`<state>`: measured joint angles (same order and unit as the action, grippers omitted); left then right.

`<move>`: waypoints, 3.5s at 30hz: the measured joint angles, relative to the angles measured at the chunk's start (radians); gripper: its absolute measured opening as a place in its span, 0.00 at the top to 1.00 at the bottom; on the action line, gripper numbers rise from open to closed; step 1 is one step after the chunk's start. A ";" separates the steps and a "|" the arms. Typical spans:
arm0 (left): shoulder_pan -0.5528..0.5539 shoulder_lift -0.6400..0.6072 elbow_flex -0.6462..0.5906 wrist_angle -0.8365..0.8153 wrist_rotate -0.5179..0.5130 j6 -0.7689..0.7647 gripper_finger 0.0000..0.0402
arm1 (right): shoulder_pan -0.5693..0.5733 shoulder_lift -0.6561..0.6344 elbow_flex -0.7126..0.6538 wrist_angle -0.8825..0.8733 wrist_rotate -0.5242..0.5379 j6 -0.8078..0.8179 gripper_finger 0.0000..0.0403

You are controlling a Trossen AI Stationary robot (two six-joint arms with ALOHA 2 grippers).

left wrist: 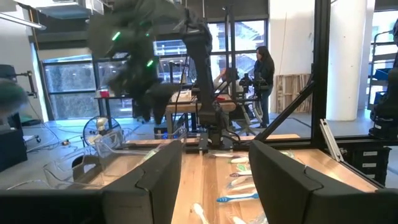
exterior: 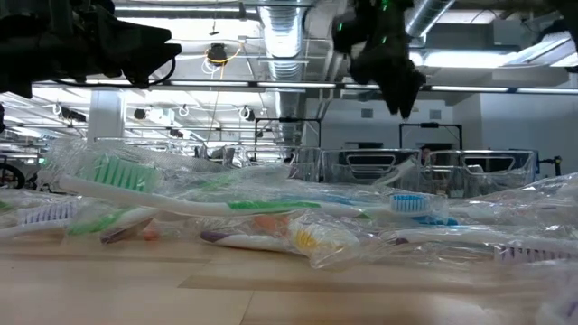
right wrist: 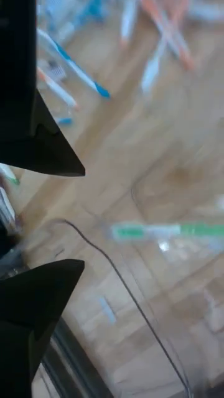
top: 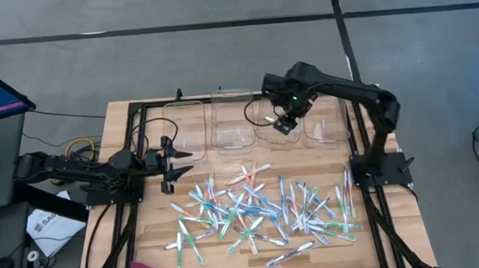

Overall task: Pick & Place Toothbrushes
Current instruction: Put the blue toothbrush into the left transparent bin

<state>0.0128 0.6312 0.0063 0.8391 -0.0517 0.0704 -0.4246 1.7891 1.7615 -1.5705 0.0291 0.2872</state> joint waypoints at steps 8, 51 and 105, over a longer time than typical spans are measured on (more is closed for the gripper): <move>0.000 0.000 0.000 0.000 0.000 0.000 0.55 | 0.257 -0.282 0.000 0.001 0.124 0.143 0.44; 0.000 0.000 0.000 0.031 0.023 0.000 0.55 | 0.620 -0.472 0.001 0.056 0.444 0.202 0.44; 0.000 0.068 0.044 0.025 0.114 0.050 0.55 | 0.960 -1.038 -1.648 2.033 0.551 -0.001 0.44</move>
<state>0.0124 0.6988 0.0505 0.8641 0.0626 0.1203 0.5352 0.7513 0.1133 0.4627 0.5800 0.2859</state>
